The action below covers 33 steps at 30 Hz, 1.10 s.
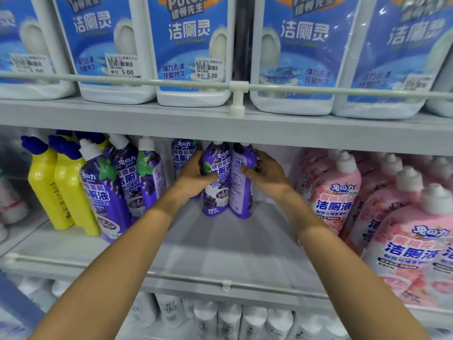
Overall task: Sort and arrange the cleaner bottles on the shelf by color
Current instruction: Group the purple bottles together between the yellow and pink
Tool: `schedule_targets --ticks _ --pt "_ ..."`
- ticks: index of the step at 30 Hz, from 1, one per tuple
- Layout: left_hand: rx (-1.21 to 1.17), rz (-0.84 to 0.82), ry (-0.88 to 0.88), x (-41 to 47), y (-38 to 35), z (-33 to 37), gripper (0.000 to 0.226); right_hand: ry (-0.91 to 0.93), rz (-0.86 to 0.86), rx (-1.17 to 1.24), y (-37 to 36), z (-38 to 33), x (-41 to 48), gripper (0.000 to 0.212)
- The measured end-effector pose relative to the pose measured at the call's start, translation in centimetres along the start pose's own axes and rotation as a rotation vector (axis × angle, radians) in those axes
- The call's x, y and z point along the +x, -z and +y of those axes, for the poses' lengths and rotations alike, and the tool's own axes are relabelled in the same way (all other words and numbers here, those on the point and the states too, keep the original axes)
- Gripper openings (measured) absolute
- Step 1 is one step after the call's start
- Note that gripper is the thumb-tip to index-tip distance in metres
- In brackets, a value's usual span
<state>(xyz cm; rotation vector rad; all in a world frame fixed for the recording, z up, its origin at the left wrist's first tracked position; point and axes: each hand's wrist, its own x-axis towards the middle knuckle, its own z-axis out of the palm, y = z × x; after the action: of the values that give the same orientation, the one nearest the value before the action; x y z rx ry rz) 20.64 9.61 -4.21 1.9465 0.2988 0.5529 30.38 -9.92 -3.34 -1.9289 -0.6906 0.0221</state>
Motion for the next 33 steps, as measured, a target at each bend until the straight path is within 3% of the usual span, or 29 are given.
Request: schedule_targets --ticks 8,12,16,21,25,27,29,33 --pt "-0.054 -0.042 0.037 0.5 0.3 -0.7 0.047 -0.021 0.095 0.152 -0.3 2.2 -0.9 0.035" --pt "-0.026 -0.049 0.034 0.8 0.4 -1.3 0.044 -0.005 0.22 0.024 -0.5 1.6 -1.5 0.054" --pt "0.016 -0.102 0.025 1.1 0.7 -1.7 0.043 0.043 0.16 0.083 -1.0 0.0 -1.5 0.073" --pt "0.018 -0.105 -0.025 0.9 0.6 -3.9 0.053 0.007 0.116 0.125 -0.2 -1.0 0.1 0.041" --pt "0.062 -0.039 -0.099 0.4 0.2 -4.0 0.034 -0.05 0.307 0.119 -1.5 -1.7 -0.1 0.062" --pt "0.069 -0.052 -0.098 0.5 0.2 -3.9 0.04 -0.06 0.342 0.069 -1.9 -2.4 -0.7 0.051" --pt "0.086 -0.057 -0.08 0.4 0.3 -3.7 0.044 -0.073 0.273 0.097 -1.7 -1.9 -1.5 0.035" --pt "0.077 -0.027 -0.054 -0.3 0.0 -4.6 0.059 -0.113 0.016 0.273 -1.0 1.1 -4.3 0.049"
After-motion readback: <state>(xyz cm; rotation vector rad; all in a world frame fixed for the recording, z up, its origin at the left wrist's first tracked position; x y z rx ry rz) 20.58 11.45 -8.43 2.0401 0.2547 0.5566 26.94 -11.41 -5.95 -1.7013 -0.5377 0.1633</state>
